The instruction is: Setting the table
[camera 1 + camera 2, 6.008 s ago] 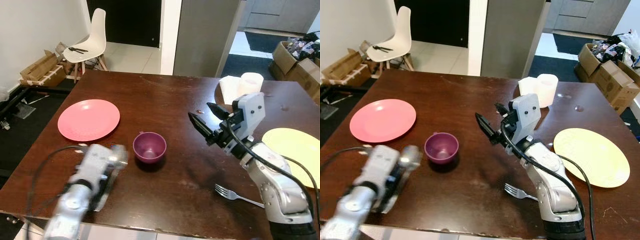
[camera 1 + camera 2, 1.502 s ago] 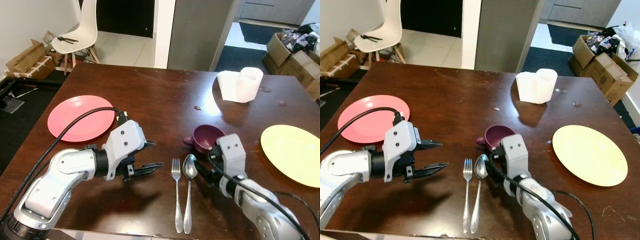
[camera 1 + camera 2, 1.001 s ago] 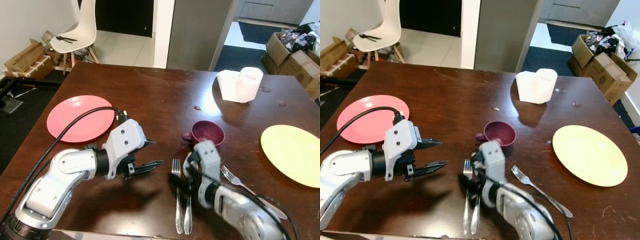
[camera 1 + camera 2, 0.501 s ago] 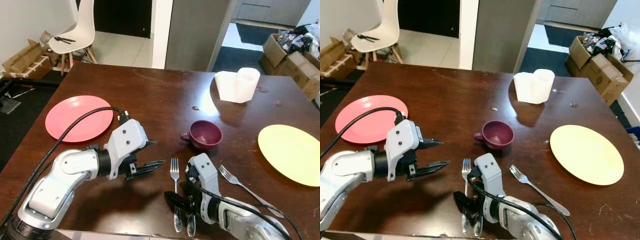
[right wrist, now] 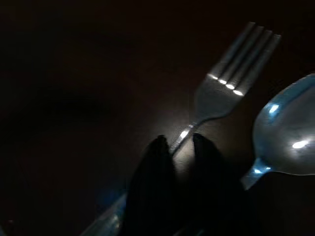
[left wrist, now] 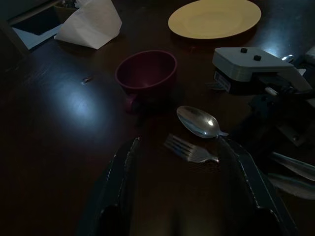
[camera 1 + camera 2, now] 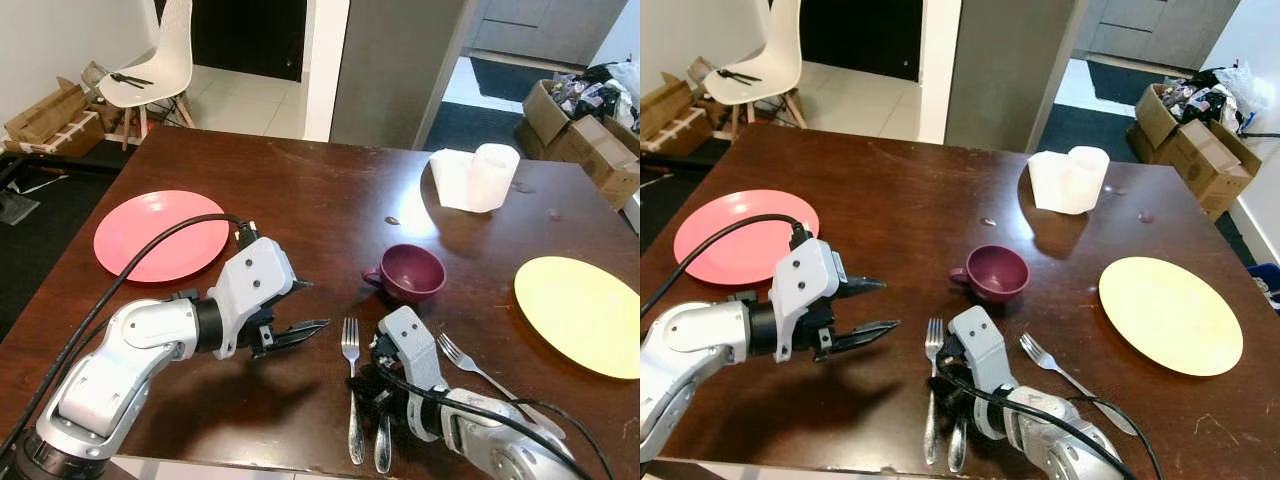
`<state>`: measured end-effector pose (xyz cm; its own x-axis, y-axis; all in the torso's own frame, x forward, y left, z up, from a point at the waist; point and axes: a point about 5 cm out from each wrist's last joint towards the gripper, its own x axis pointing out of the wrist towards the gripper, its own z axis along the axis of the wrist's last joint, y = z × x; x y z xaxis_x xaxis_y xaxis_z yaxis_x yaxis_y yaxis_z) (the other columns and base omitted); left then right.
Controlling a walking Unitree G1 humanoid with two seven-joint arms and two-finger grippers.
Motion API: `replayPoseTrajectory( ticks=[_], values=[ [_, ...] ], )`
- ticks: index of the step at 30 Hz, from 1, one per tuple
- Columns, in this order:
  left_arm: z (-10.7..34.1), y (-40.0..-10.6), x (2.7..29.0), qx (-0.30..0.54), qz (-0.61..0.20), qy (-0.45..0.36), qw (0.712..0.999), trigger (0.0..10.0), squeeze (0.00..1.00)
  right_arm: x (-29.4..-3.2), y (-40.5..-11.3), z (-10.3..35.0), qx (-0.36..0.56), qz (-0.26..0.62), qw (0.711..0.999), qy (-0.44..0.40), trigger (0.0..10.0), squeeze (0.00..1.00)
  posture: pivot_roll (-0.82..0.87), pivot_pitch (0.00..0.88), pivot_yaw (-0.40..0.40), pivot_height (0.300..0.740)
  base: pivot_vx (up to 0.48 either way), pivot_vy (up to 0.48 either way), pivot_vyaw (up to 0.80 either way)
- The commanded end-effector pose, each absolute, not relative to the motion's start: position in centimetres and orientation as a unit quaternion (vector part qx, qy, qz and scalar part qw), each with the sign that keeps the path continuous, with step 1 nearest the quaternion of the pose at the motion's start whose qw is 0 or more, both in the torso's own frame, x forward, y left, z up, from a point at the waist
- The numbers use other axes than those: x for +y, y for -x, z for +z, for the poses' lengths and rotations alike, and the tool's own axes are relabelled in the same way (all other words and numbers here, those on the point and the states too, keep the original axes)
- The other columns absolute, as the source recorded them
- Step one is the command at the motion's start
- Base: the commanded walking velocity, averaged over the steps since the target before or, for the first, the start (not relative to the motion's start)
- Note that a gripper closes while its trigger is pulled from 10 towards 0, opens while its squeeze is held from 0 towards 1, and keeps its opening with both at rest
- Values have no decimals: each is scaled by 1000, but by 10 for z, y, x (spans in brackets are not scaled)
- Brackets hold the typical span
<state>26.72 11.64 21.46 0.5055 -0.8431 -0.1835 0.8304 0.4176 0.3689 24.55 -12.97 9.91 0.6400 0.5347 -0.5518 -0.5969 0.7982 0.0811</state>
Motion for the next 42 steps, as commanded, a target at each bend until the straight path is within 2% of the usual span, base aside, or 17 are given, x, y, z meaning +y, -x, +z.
replayPoseTrajectory(
  ticks=[1, 17, 18, 19, 20, 24, 25, 26, 30, 31, 32, 37, 38, 39, 40, 41, 42],
  values=[
    [215, -265, 114, -16, -501, -210, 839, 10000, 0, -143, -232, 67, 370, 290, 880, 67, 0, 0, -50, 99, -10, 740, 0, 0, 0],
    [217, -268, 114, -19, -499, -211, 840, 10000, 0, -144, -245, 75, 324, 317, 888, 84, 0, 0, -52, 95, 3, 740, 0, 0, 0],
    [217, -268, 114, -19, -499, -211, 840, 10000, 0, -144, -245, 76, 321, 318, 888, 86, 7333, 0, -51, 94, 5, 740, 0, 0, 0],
    [217, -268, 114, -19, -498, -212, 840, 10000, 0, -143, -246, 76, 319, 318, 889, 87, 7333, 0, -51, 94, 5, 740, 0, 0, 0],
    [217, -268, 114, -19, -498, -212, 841, 10000, 0, -143, -246, 76, 318, 318, 889, 87, 10000, 0, -51, 94, 5, 740, 0, 0, 0],
    [216, -269, 114, -19, -497, -212, 841, 10000, 0, -143, -248, 76, 311, 323, 888, 100, 10000, 0, -51, 93, 9, 740, 0, 0, 0],
    [216, -269, 114, -19, -497, -212, 841, 10000, 0, -142, -248, 75, 308, 328, 886, 111, 10000, 584, -48, 92, 11, 740, 0, 0, 0],
    [217, -269, 114, -20, -497, -212, 841, 10000, 0, -141, -247, 72, 307, 335, 883, 120, 10000, 1000, -44, 92, 13, 740, 0, 0, 0],
    [218, -268, 114, -21, -497, -213, 841, 10000, 0, -140, -247, 67, 304, 339, 881, 130, 10000, 1000, -40, 92, 19, 740, 0, 0, 0],
    [218, -268, 114, -21, -496, -213, 841, 10000, 0, -139, -249, 66, 299, 335, 884, 128, 10000, 431, -37, 93, 20, 740, 0, 0, 0],
    [218, -268, 115, -21, -496, -213, 841, 10000, 0, -139, -250, 66, 298, 334, 885, 126, 10000, 0, -35, 93, 22, 740, 0, 0, 0],
    [219, -268, 115, -20, -496, -213, 842, 10000, 0, -138, -252, 63, 296, 334, 887, 119, 10000, 0, -29, 94, 29, 740, 0, 0, 0],
    [219, -268, 115, -20, -496, -213, 842, 10000, 0, -137, -254, 62, 292, 338, 888, 112, 8588, 0, -28, 95, 31, 740, 0, 0, 0],
    [219, -268, 115, -20, -496, -213, 842, 10000, 0, -136, -254, 62, 290, 340, 888, 108, 8588, 0, -28, 95, 31, 740, 0, 0, 0],
    [219, -268, 115, -20, -496, -213, 842, 10000, 0, -134, -255, 61, 285, 345, 888, 102, 7647, 0, -26, 96, 35, 740, 0, 0, 0],
    [219, -268, 115, -19, -496, -213, 842, 10000, 0, -132, -257, 60, 281, 349, 889, 99, 4627, 0, -25, 95, 37, 740, 0, 0, 0],
    [219, -269, 115, -19, -496, -212, 842, 10000, 0, -130, -258, 60, 277, 353, 888, 97, 4039, 0, -23, 95, 39, 740, 0, 0, 0]
  ],
)
